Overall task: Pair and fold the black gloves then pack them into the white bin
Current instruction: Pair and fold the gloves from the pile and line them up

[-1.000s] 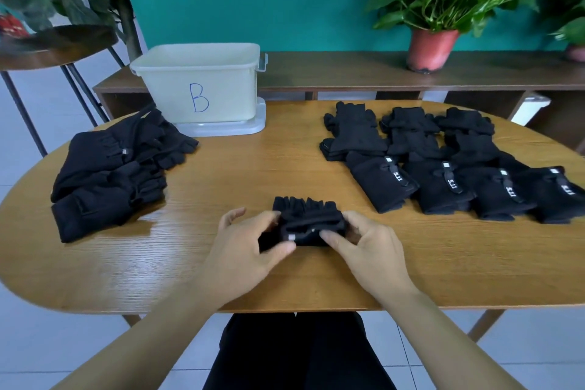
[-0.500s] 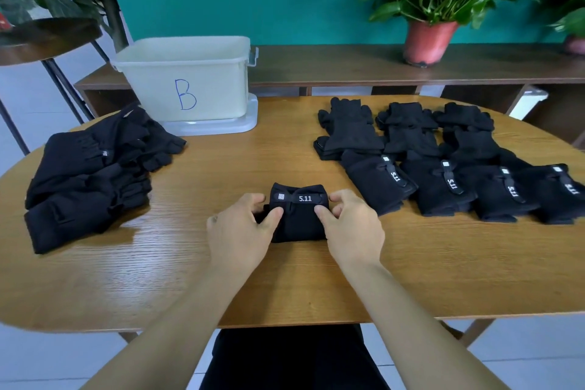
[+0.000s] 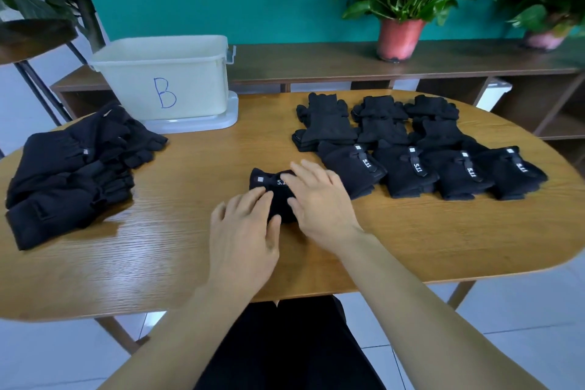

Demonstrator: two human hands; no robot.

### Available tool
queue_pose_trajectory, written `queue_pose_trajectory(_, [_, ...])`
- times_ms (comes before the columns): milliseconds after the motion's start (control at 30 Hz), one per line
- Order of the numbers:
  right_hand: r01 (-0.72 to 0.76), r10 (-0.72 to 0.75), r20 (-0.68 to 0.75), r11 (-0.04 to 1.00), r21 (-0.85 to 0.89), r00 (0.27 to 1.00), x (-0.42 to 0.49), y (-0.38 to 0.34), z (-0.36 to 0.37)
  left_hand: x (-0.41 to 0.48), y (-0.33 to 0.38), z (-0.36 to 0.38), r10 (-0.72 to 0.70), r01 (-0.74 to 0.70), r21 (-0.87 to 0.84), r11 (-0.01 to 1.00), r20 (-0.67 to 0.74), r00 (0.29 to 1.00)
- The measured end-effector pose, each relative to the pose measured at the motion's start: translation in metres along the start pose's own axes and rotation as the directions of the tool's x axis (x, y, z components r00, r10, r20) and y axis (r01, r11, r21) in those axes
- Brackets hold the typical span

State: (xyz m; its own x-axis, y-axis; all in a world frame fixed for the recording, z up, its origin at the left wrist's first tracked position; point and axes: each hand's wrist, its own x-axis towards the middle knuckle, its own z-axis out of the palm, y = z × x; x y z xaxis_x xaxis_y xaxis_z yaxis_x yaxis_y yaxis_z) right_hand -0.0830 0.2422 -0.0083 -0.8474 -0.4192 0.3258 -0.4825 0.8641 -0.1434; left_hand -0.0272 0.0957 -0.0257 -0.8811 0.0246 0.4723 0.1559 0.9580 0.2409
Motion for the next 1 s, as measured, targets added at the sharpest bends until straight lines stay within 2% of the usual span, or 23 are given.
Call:
queue_pose_trajectory(67, [0.031,-0.027,0.131,0.999,-0.028,0.991,-0.004,0.005,0.006,-0.011,0.006,0.004,-0.048,0.041,0.086,0.995,0.085,0.995])
queue_pose_trajectory(100, [0.027,-0.023,0.137,0.999,-0.023,0.99,-0.009,0.005,0.009,-0.016,0.009,0.003,-0.081,0.067,0.11,0.992,0.13,0.988])
queue_pose_trajectory(200, [-0.004,0.007,0.06,0.999,-0.049,0.998,-0.026,-0.001,0.016,-0.02,0.017,-0.003,-0.149,0.114,0.135,0.984,0.288,0.946])
queue_pose_trajectory(300, [-0.036,0.039,0.032,0.996,-0.087,0.999,-0.046,-0.008,0.018,-0.017,0.022,-0.003,-0.187,0.142,0.146,0.979,0.367,0.911])
queue_pose_trajectory(467, [-0.047,0.047,-0.003,0.986,-0.158,0.999,-0.058,0.004,0.017,0.002,0.013,0.012,-0.11,0.082,0.082,0.993,0.449,0.887])
queue_pose_trajectory(700, [-0.081,0.08,-0.012,0.969,-0.231,0.997,-0.028,0.033,0.023,0.053,0.002,0.042,0.016,-0.04,0.042,0.998,0.463,0.886])
queue_pose_trajectory(1000, [-0.198,0.171,-0.159,0.964,-0.175,0.972,-0.01,0.047,0.038,0.095,-0.008,0.072,0.153,-0.156,-0.028,0.987,0.429,0.89])
